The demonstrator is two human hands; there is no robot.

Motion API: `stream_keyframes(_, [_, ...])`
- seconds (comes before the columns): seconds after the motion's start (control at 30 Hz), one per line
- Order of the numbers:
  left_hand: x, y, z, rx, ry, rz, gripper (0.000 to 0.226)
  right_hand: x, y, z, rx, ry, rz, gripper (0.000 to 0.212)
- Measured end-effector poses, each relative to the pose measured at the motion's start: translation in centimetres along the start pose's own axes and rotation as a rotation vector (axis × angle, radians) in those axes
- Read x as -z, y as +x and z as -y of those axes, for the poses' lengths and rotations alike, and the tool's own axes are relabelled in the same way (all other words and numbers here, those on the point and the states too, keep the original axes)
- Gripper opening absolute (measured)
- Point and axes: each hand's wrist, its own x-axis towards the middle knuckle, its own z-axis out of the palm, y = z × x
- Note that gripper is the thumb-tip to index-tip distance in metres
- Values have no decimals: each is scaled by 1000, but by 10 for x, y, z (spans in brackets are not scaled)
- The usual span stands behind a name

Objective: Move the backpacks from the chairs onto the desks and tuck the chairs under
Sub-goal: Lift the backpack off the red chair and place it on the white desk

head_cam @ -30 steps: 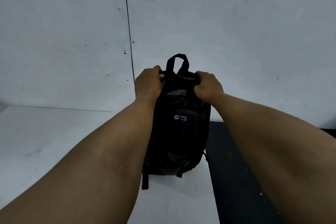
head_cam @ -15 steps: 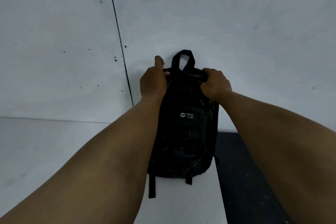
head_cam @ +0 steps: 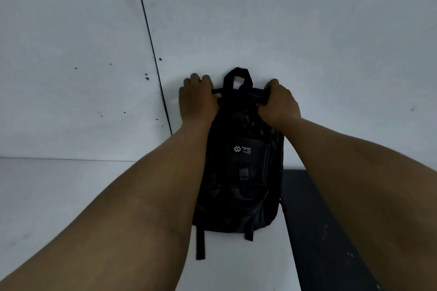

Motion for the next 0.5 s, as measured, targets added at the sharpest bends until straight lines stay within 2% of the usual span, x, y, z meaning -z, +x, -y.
stream_keyframes(0.13, [19, -12, -11, -6, -73, 154, 24, 12, -12, 9, 13, -24, 1, 53])
stream_keyframes(0.3, [49, -33, -18, 5, -55, 375, 29, 34, -41, 25, 21, -52, 16, 54])
stream_keyframes(0.43, [70, -52, -21, -18, -9, 581, 56, 46, -72, 36, -3, -58, 85, 55])
stream_keyframes(0.5, [81, -63, -22, -46, 30, 646, 59, 51, -91, 41, -6, -55, 130, 56])
